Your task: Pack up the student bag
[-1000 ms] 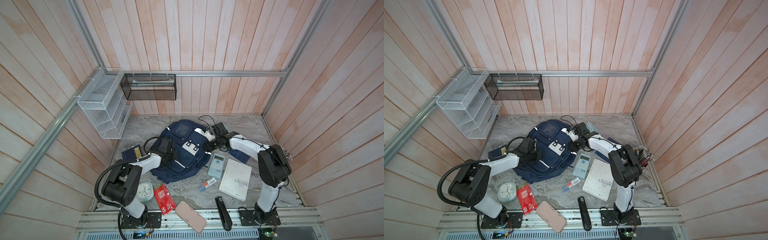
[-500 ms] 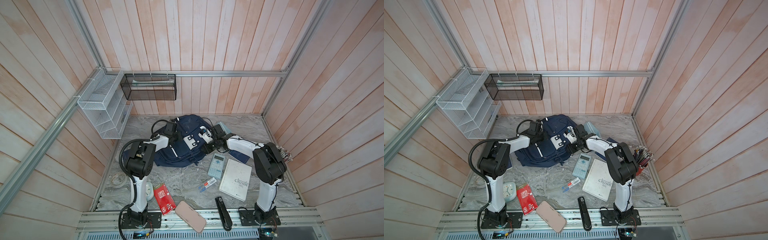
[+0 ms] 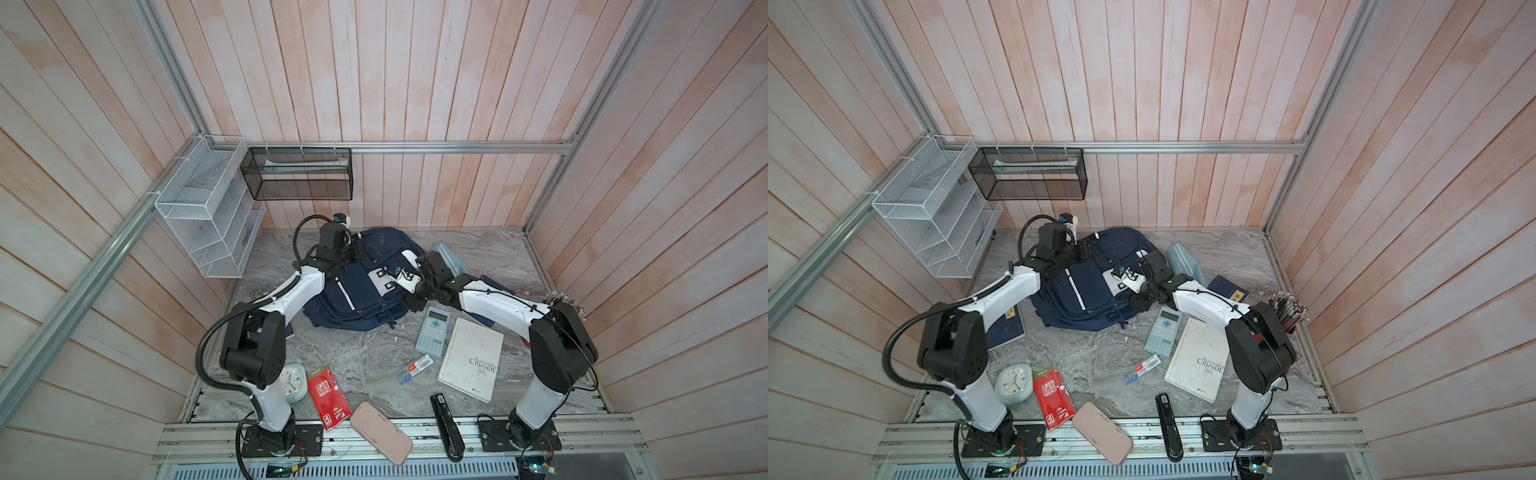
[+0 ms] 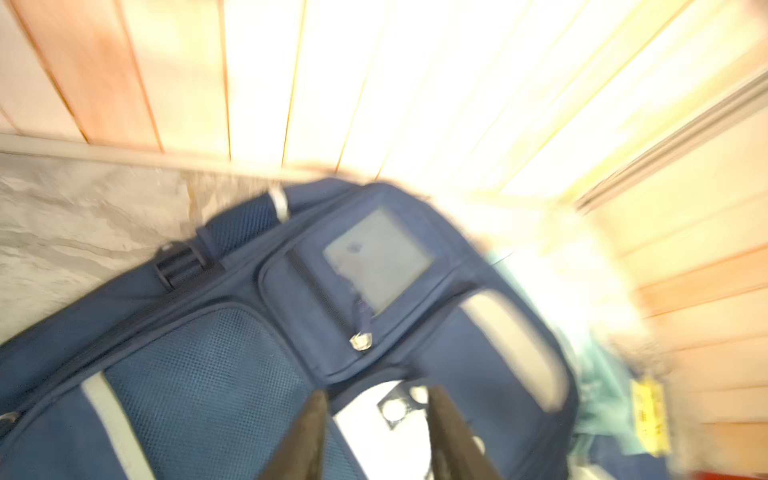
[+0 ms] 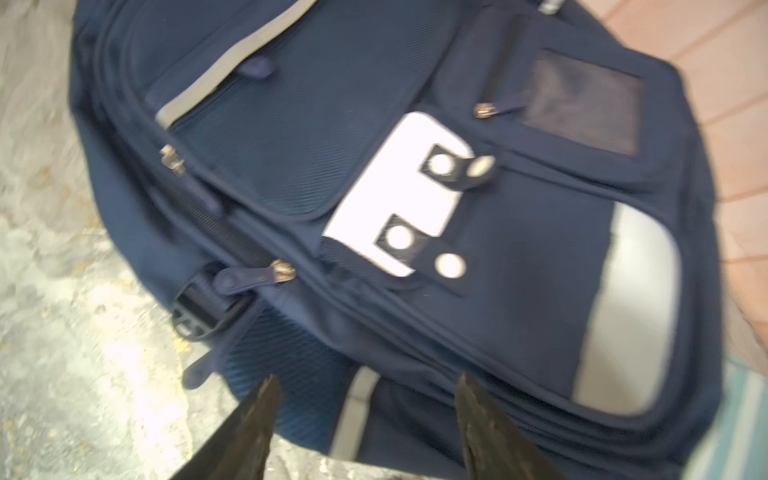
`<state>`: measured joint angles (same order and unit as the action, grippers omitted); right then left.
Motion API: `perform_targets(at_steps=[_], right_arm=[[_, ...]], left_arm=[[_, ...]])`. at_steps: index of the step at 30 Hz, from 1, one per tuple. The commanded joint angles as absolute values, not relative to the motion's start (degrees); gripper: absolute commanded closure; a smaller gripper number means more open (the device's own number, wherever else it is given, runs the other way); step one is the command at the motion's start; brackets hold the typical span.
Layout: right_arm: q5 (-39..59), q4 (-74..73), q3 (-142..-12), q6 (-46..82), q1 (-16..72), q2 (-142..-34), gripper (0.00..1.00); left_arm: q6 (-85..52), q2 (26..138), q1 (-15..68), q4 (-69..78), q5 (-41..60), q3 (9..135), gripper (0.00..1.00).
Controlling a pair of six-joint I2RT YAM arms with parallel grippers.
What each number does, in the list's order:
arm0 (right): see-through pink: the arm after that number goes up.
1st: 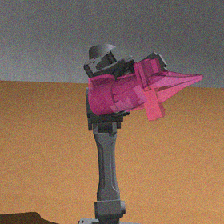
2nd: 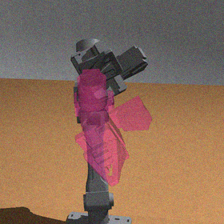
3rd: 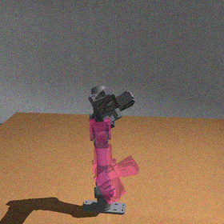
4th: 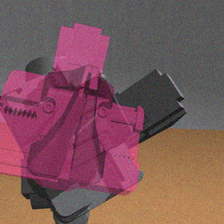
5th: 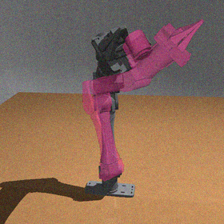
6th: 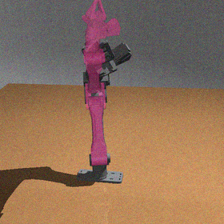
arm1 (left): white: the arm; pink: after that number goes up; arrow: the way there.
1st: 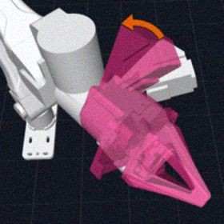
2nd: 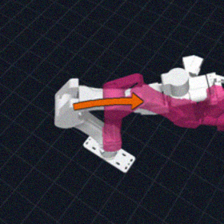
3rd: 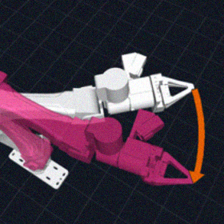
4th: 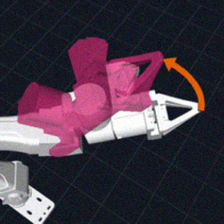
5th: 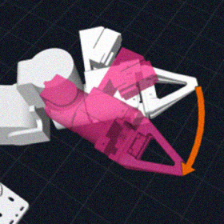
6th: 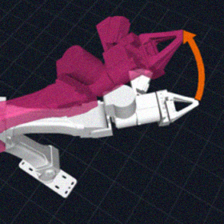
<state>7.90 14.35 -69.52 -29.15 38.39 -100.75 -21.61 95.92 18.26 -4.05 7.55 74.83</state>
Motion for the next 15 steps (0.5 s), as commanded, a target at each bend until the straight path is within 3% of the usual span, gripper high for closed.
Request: perform_targets(at_steps=[1,6,10,14,15], right_arm=[[5.6,13.6,-69.1,-36.2,39.9,-104.2,0.31],[6.6,14.8,-71.0,-36.2,40.8,-109.3,0.34],[4.6,13.2,-70.9,-37.3,41.6,-112.6,0.43],[4.0,12.8,-72.5,-37.6,41.4,-115.4,0.69],[4.6,14.3,-73.8,-37.4,41.3,-116.4,0.86]], left_arm=[[-24.7,88.0,17.8,-5.2,8.1,66.6,0.51],[-27.3,75.8,17.8,-8.5,9.0,53.7,0.58],[-29.3,67.7,18.9,-10.9,10.3,45.4,0.62],[-31.6,62.6,21.5,-11.5,10.0,38.6,0.66],[-32.3,61.7,22.0,-11.5,10.0,37.2,0.66]])
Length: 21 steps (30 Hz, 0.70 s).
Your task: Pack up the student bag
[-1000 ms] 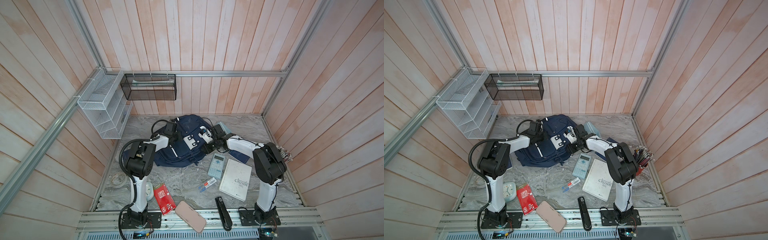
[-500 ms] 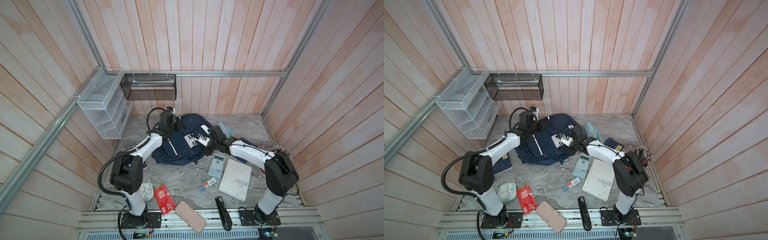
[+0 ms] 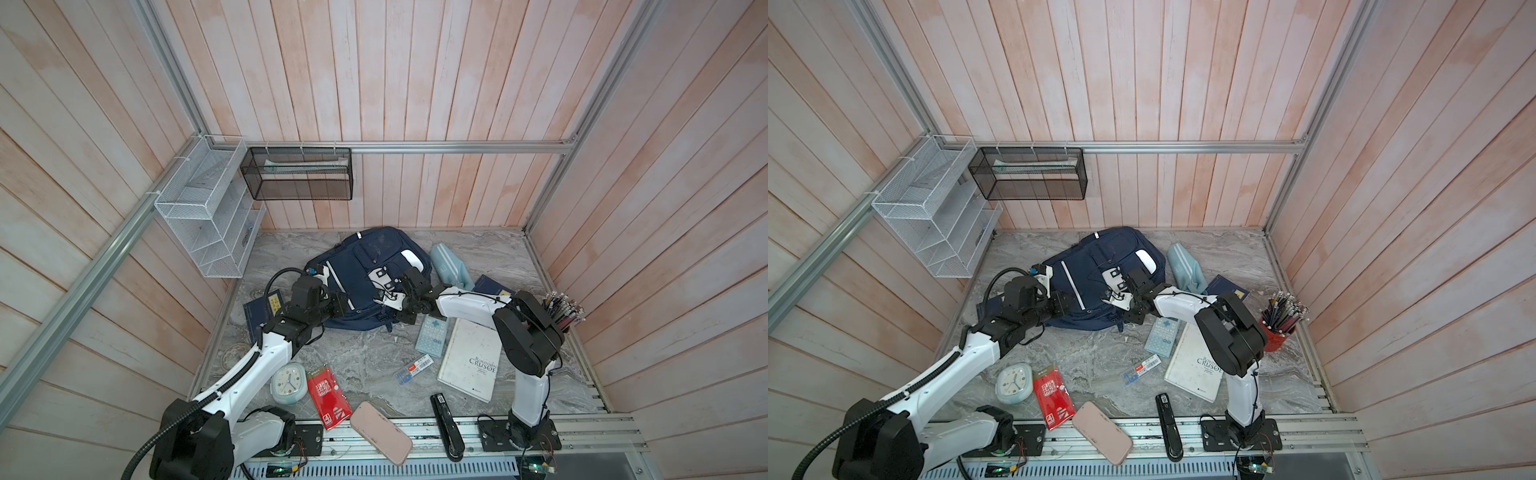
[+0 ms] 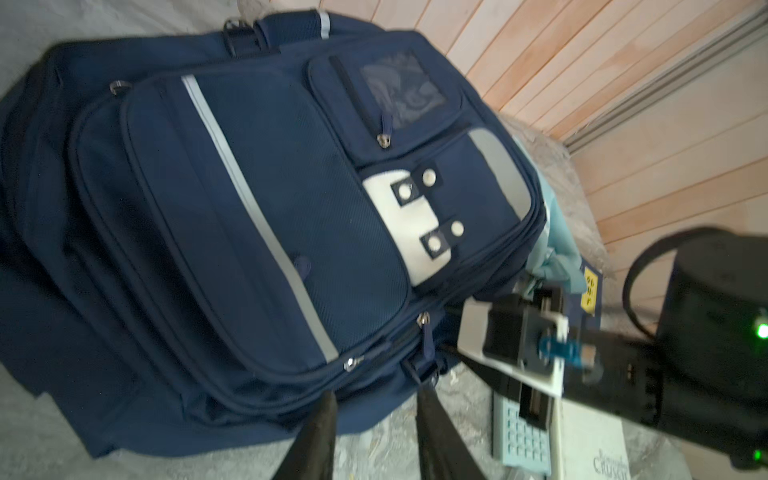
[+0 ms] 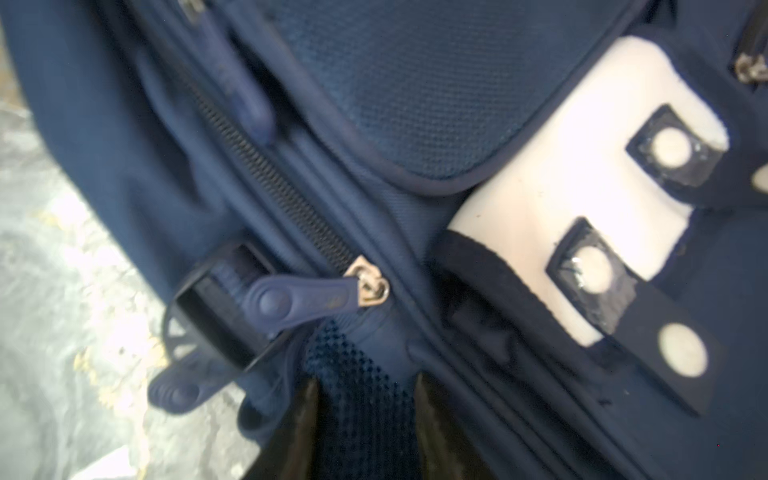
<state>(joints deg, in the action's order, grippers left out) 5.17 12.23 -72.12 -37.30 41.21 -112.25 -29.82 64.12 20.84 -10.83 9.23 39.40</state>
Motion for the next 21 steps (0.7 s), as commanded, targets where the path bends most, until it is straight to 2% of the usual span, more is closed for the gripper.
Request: perform_targets(at_steps=[1,7,10,13,17,21], right_arm=[[5.1,15.7,-75.1,-37.0,41.3,-117.1,0.98],[7.8,17.9,-76.2,-34.3,41.3,-114.3,1.00],[8.8,15.2,-73.7,-33.0,41.5,-109.2,0.70],[7.7,12.5,-69.9,-35.1,42.4,-106.1,0.51],[5.3,8.7,-65.5,-39.3,43.3,-106.5,0.38],[2.3,6.0,-66.6,-41.2,43.9,-110.9,0.36]], left_arm=[[-33.1,61.0,22.6,-11.6,10.1,35.8,0.67],[-37.8,57.9,28.5,-10.0,6.1,29.4,0.72],[-39.7,59.9,30.8,-7.1,4.4,26.6,0.73],[-40.5,63.2,30.8,-2.2,4.5,24.7,0.74],[-40.1,67.6,30.9,0.7,3.0,25.6,0.80],[-40.3,70.5,30.9,4.1,4.2,26.1,0.83]])
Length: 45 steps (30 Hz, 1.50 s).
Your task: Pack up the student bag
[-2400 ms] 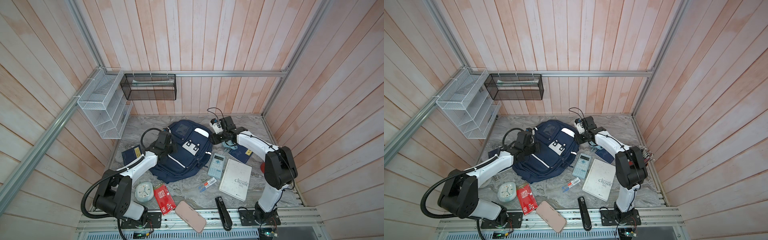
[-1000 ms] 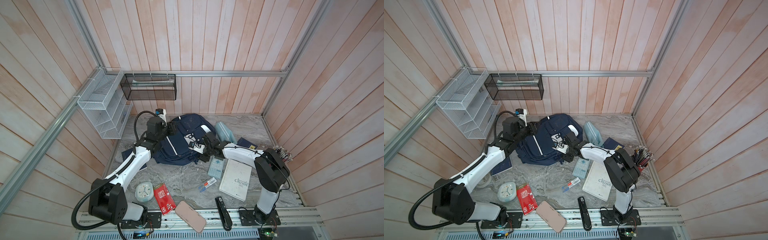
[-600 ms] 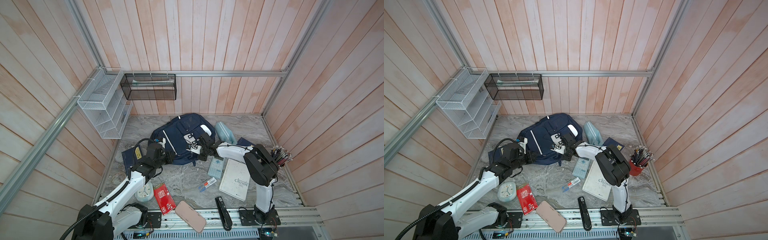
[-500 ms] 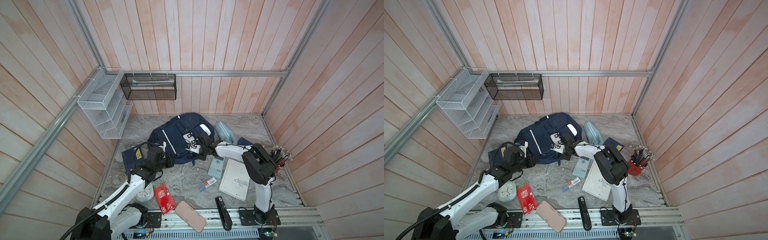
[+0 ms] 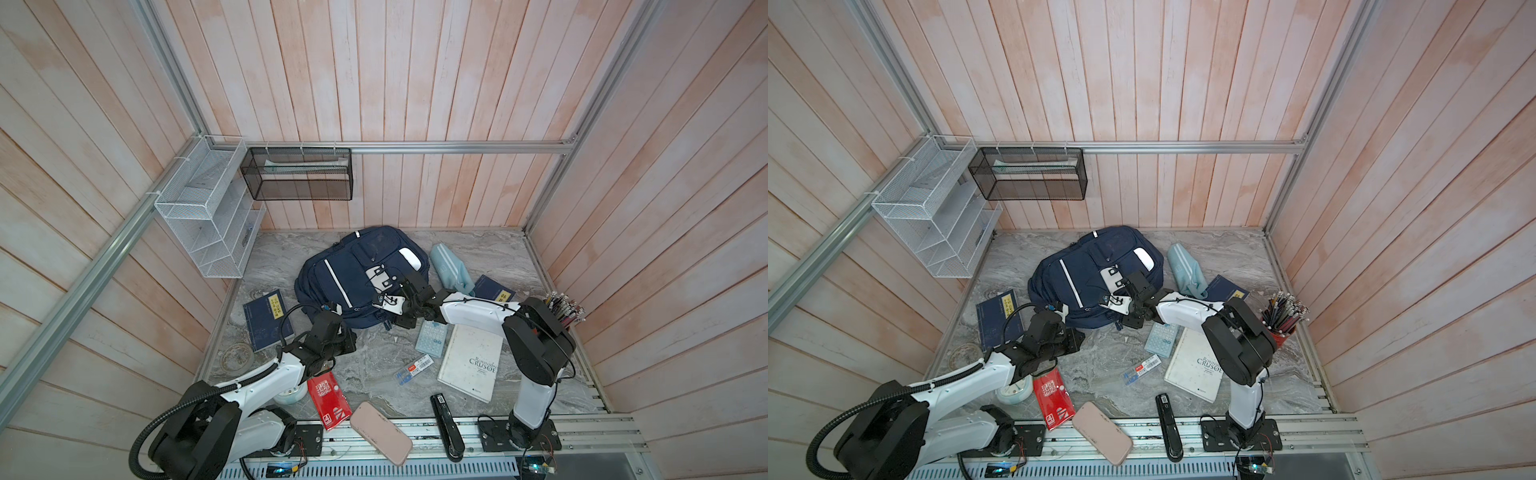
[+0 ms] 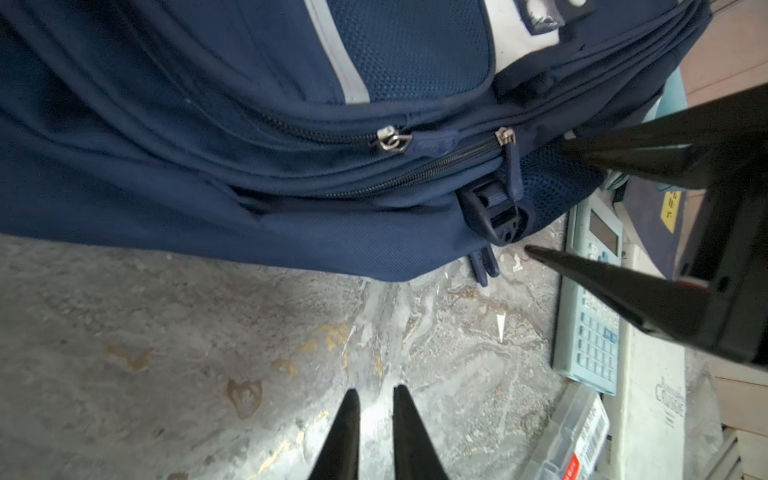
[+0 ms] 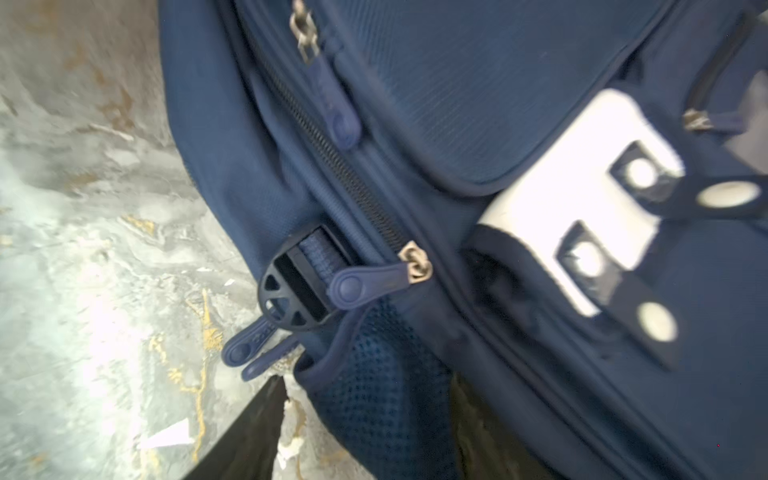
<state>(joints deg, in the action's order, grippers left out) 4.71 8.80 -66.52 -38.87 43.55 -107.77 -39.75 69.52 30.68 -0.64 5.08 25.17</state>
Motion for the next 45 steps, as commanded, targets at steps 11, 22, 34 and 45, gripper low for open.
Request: perform_targets(at_steps=[11,22,34,45], right_arm=[[8.9,11.2,-73.2,-39.2,41.4,-111.9,1.00],[19.9,17.2,-79.6,-33.6,39.6,-111.2,1.00],[28.6,19.8,-81.4,-29.8,39.0,-111.2,1.00],[31.3,21.7,-83.1,-28.0,38.8,-111.4,1.00]], left_arm=[[-40.6,71.3,33.8,8.2,3.4,27.0,0.92],[-35.6,76.0,41.7,19.0,-4.3,29.0,0.85],[-28.2,84.3,44.6,23.8,-14.6,32.5,0.84],[-27.8,93.3,44.5,25.6,-19.8,35.5,0.83]])
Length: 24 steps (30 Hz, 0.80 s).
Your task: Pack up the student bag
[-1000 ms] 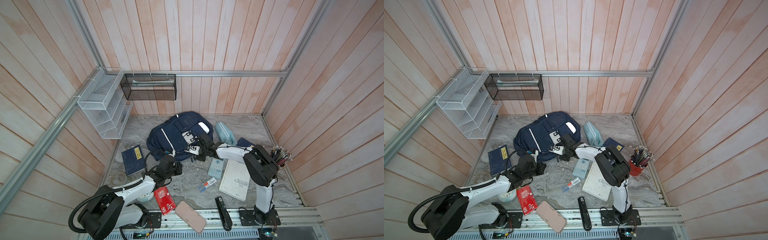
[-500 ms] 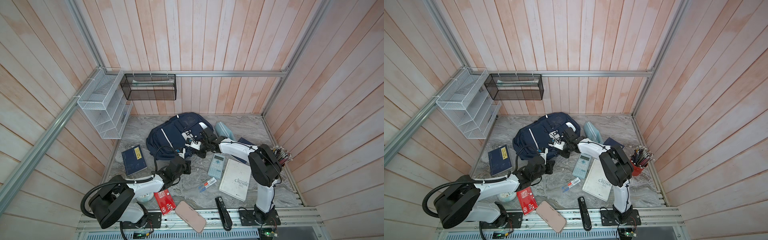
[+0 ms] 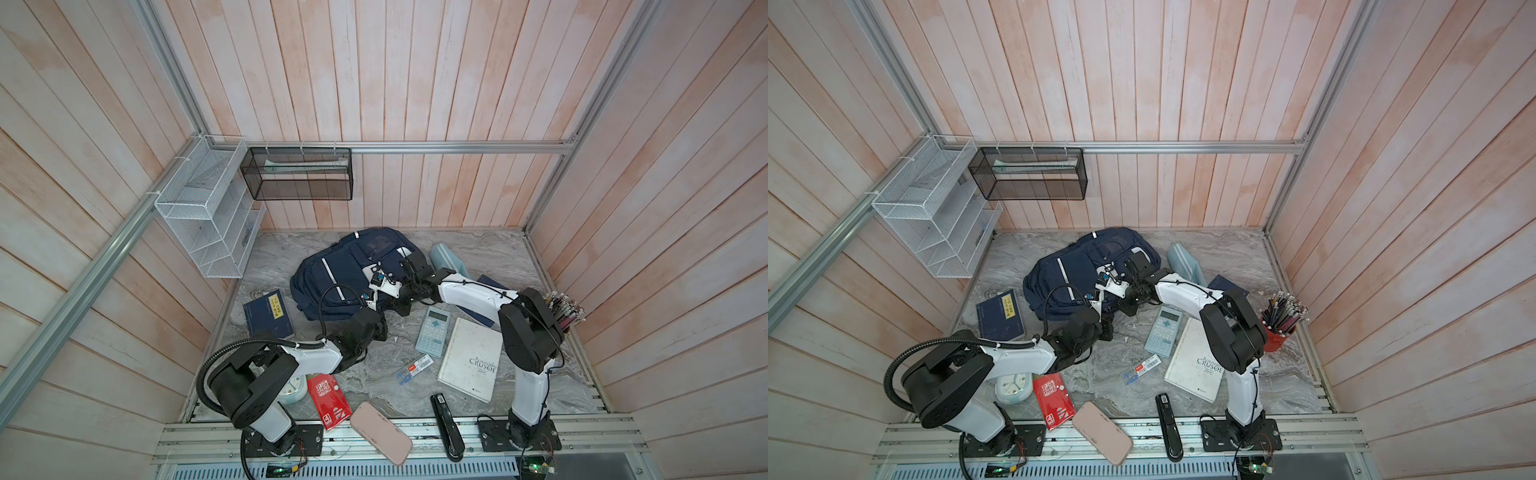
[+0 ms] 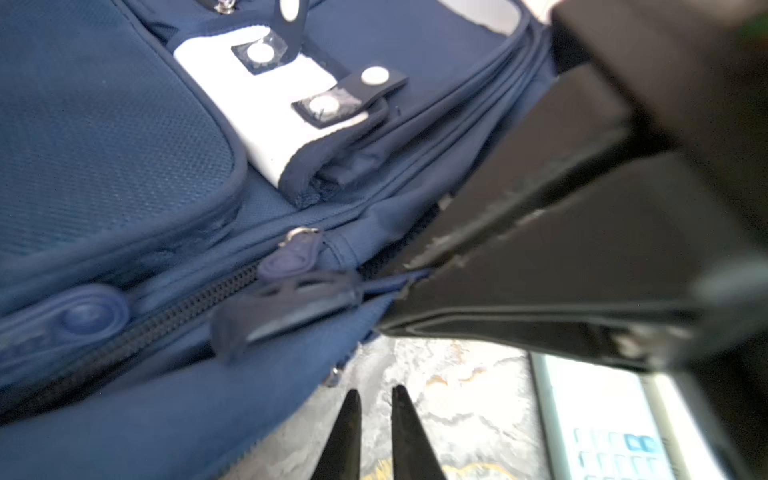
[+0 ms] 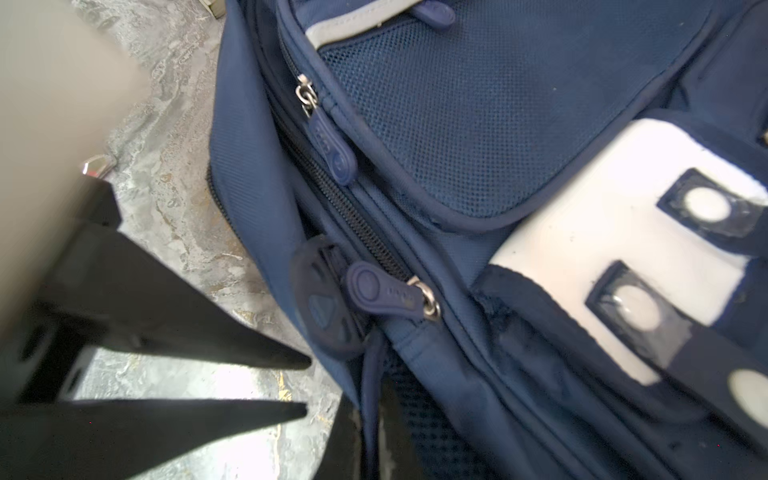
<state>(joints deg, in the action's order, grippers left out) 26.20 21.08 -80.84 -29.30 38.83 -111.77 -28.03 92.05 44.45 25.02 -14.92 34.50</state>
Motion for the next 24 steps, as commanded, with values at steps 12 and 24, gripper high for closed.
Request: perform_targets(at_steps=[12,24], right_arm=[[32.6,20.8,-80.2,-26.0,37.0,-110.2,1.00],[34.2,18.4,-79.4,-19.9,35.2,-108.9,1.00]], left_arm=[[-26.8,92.5,41.0,26.4,-13.6,34.9,1.00],[-30.2,76.5,39.7,21.3,-10.8,23.8,1.00]])
